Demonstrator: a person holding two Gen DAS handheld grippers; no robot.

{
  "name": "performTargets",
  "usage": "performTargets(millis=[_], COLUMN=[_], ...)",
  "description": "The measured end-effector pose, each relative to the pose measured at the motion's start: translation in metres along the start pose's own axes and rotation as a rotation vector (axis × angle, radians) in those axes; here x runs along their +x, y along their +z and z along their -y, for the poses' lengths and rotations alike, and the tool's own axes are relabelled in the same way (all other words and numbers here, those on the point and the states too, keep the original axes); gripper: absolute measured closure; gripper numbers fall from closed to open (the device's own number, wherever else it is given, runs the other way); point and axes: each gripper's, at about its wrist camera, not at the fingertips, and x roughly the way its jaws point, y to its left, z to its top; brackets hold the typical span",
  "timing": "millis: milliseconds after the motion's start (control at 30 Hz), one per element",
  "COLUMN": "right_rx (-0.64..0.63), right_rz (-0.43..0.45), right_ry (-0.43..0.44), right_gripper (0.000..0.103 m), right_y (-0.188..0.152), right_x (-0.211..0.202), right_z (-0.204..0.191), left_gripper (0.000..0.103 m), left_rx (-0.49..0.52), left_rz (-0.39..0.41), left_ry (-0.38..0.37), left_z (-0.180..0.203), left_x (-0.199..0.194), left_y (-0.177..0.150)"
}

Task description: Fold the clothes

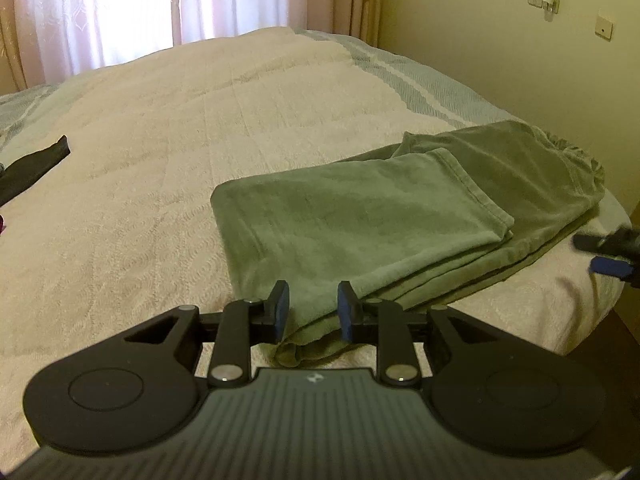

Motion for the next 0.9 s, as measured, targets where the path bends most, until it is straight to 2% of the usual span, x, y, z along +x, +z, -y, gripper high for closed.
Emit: performTargets(millis=[100, 167, 200, 233, 367, 467, 567, 633, 733, 800, 900], right_rx=[0.161, 0.246, 0.282, 0.3, 0.372, 0.402, 0.432, 0.447, 0.43, 0.359, 0.112], right_rz=[0.08, 0.104, 0.112, 0.11, 0.102, 0.085, 0.072, 0.072, 0.075, 0.091, 0.135], right_ry=[0.047, 0.069, 0.078, 0.083, 0.102, 0.105, 0.145, 0.172, 0.189, 0.165, 0.036], right_gripper=[0.024, 0.025, 0.03, 0.037, 0.038, 0.047, 0.048, 0.054, 0.077, 0.082, 0.087], right_y=[0.03, 0.044, 0.051, 0.055, 0.071, 0.079, 0.084, 0.085, 0.089, 0.094, 0.102], right_x=[-0.001, 0.004, 0.007, 0.013, 0.036, 0.054, 0.07, 0.075, 0.076, 0.071, 0.057], right_z=[0.043, 0.067, 0.078, 0.085, 0.112, 0.125, 0.135, 0.138, 0.134, 0.118, 0.061], left_gripper=[0.082, 0.082, 0.082, 0.082, 0.082, 0.082, 0.082, 0.082, 0.082, 0.082, 0.082], left_rx=[-0.038, -0.067, -0.084, -0.102, -0.174, -0.229, -0.273, -0.293, -0.316, -0.338, -0.378], left_rz=[0.007, 0.005, 0.004, 0.003, 0.0, -0.001, -0.001, 0.0, -0.002, -0.003, -0.004], left_ry=[-0.031, -0.05, -0.059, -0.068, -0.105, -0.122, -0.128, -0.127, -0.128, -0.132, -0.145], left_z=[-0.004, -0.007, -0.01, -0.012, -0.022, -0.033, -0.042, -0.047, -0.053, -0.059, -0.069], left_x=[0.004, 0.007, 0.009, 0.011, 0.019, 0.024, 0.027, 0.028, 0.029, 0.029, 0.027], left_y=[0.004, 0.006, 0.007, 0.008, 0.013, 0.016, 0.017, 0.016, 0.015, 0.013, 0.009])
